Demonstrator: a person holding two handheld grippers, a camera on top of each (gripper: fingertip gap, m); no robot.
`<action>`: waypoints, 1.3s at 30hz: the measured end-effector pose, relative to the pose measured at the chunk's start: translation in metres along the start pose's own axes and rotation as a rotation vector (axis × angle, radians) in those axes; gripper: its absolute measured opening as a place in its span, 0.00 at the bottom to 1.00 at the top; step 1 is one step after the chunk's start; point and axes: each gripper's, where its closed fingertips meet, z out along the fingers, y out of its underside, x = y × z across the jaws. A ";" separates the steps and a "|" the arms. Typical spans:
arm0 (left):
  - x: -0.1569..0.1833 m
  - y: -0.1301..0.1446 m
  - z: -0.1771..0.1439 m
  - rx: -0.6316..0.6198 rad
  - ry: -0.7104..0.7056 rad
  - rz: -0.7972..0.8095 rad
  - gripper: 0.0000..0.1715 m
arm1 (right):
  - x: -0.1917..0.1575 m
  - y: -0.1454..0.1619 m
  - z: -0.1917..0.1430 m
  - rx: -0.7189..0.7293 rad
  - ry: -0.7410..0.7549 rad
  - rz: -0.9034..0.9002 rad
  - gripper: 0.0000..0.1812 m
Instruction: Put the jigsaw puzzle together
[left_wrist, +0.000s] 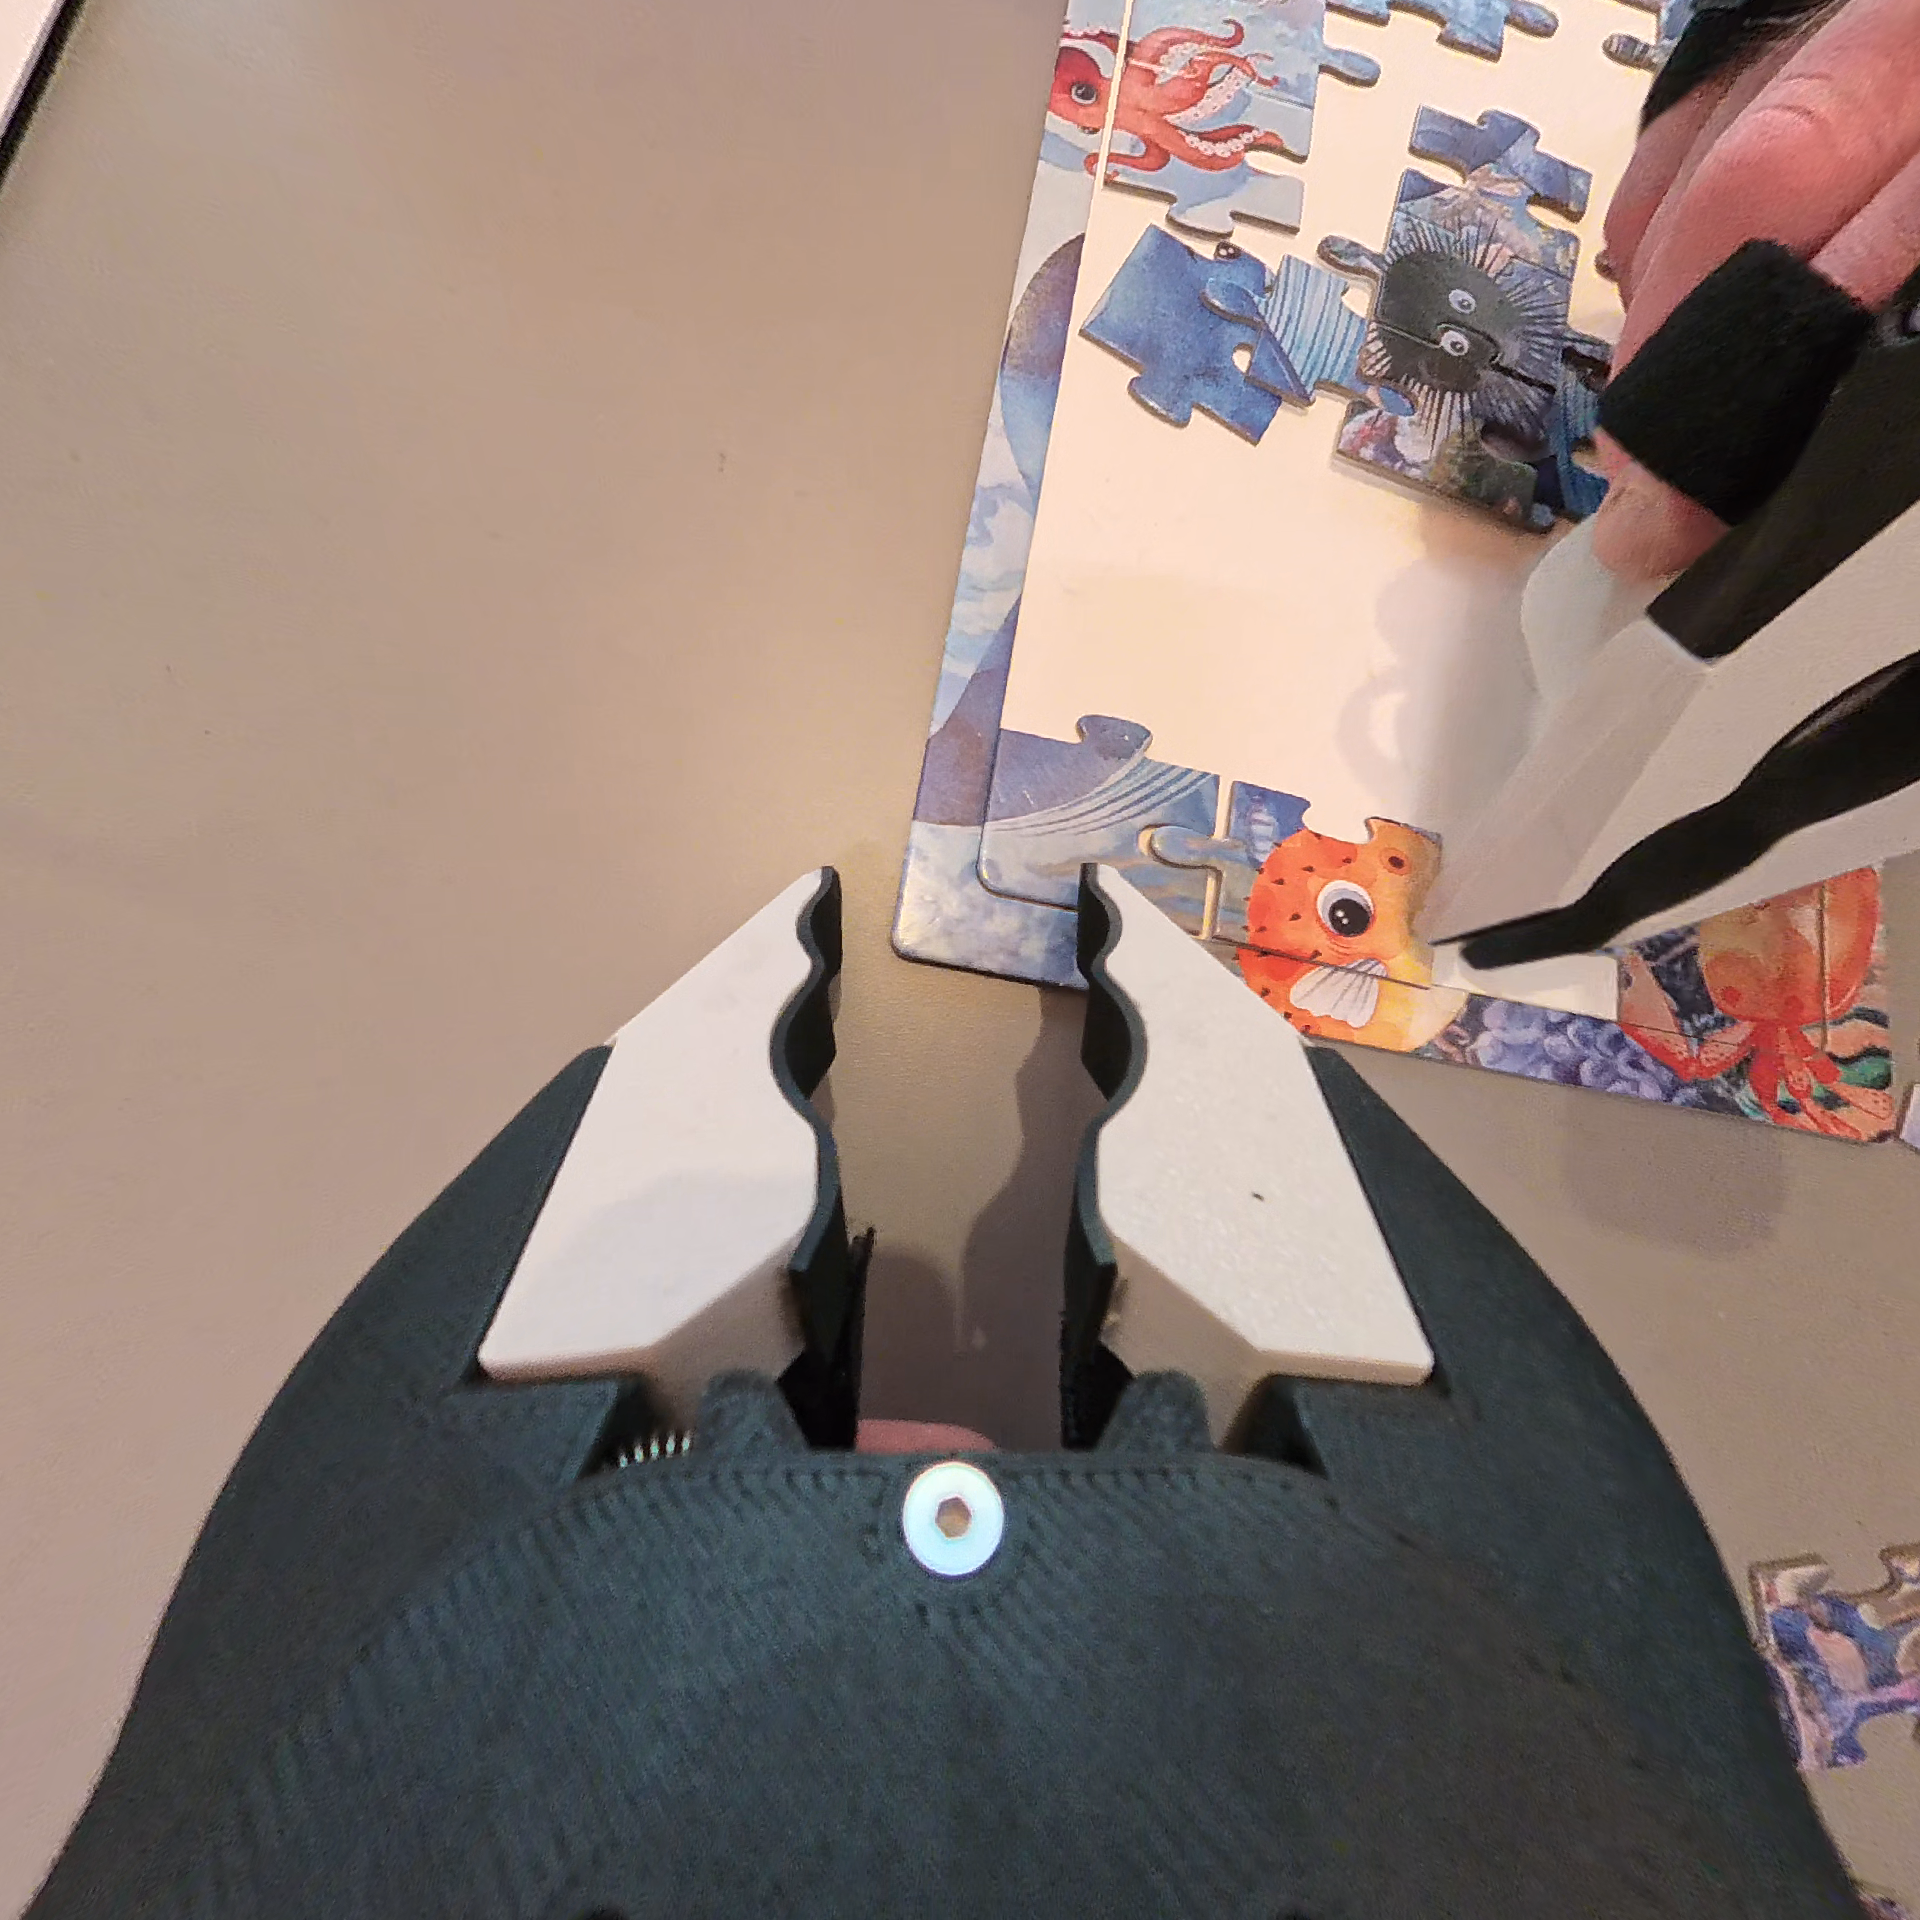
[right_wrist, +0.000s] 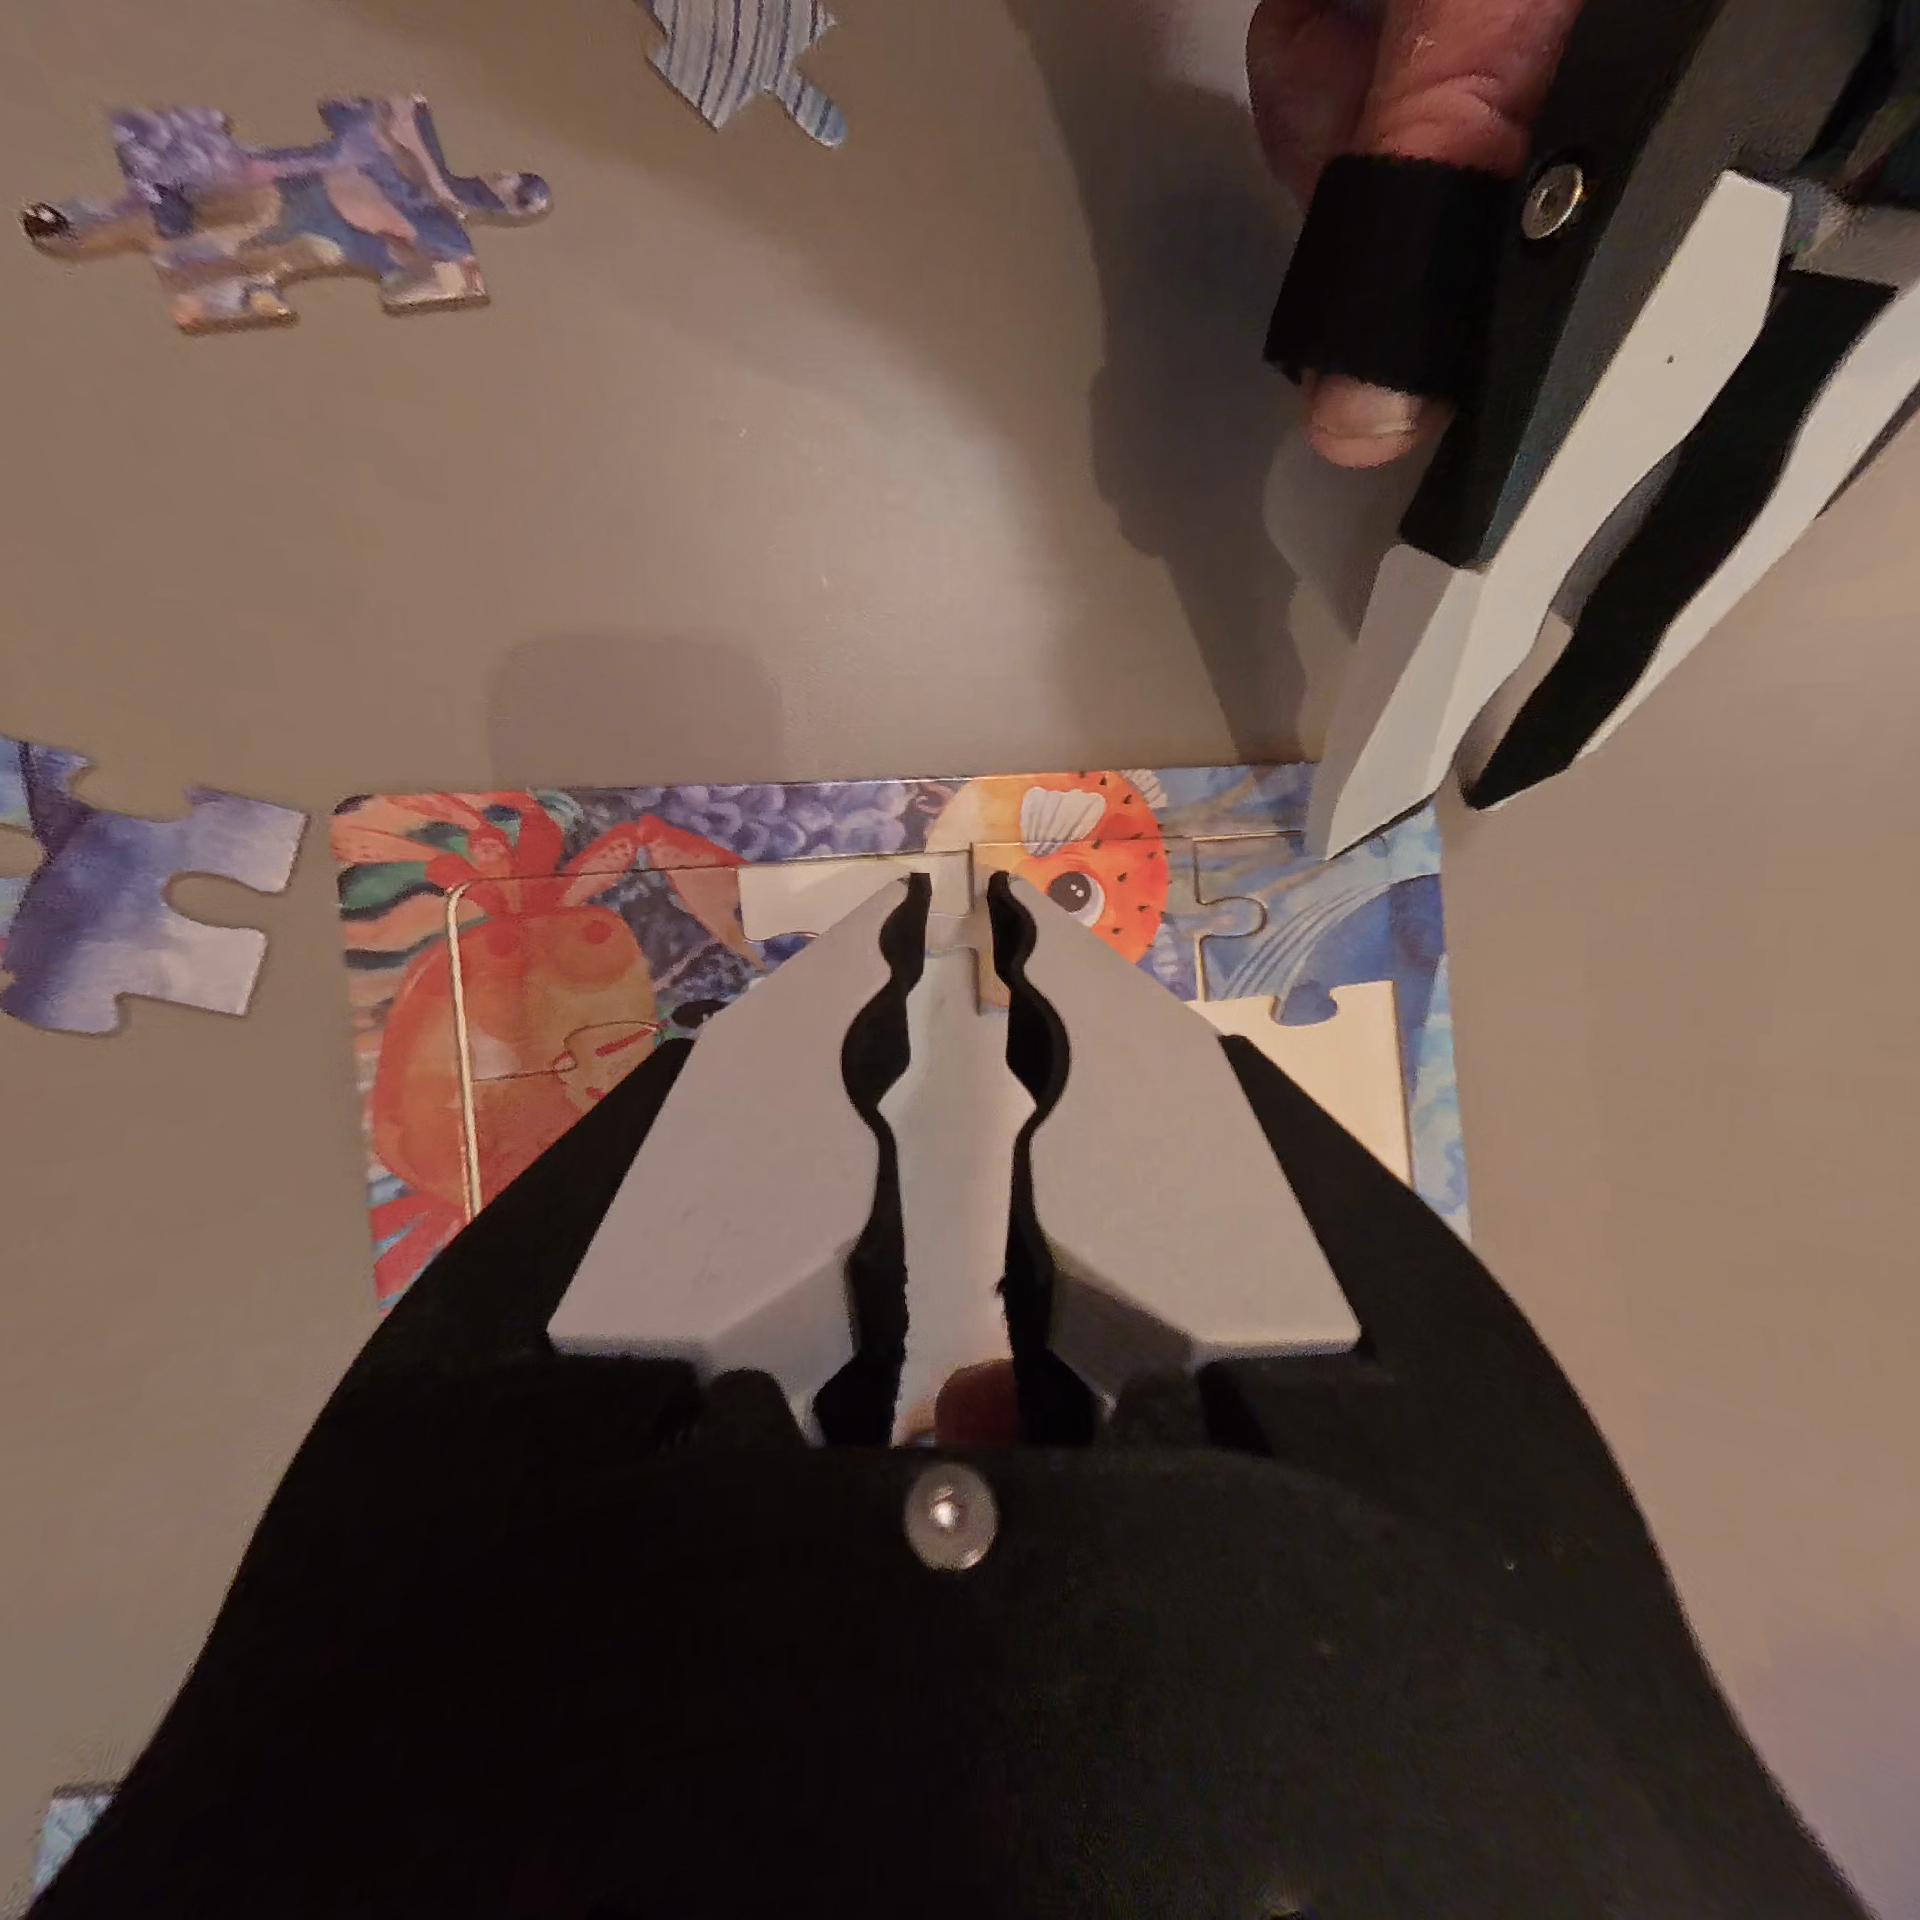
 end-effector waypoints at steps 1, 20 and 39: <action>0.000 0.000 0.000 0.001 0.001 -0.001 0.26 | 0.002 0.001 0.000 0.000 0.017 -0.007 0.05; -0.001 0.000 0.000 0.008 0.024 0.001 0.21 | 0.011 0.011 -0.003 0.063 -0.051 0.096 0.06; -0.008 0.005 -0.006 -0.006 -0.002 0.002 0.22 | 0.016 0.030 -0.011 -0.038 -0.119 0.280 0.04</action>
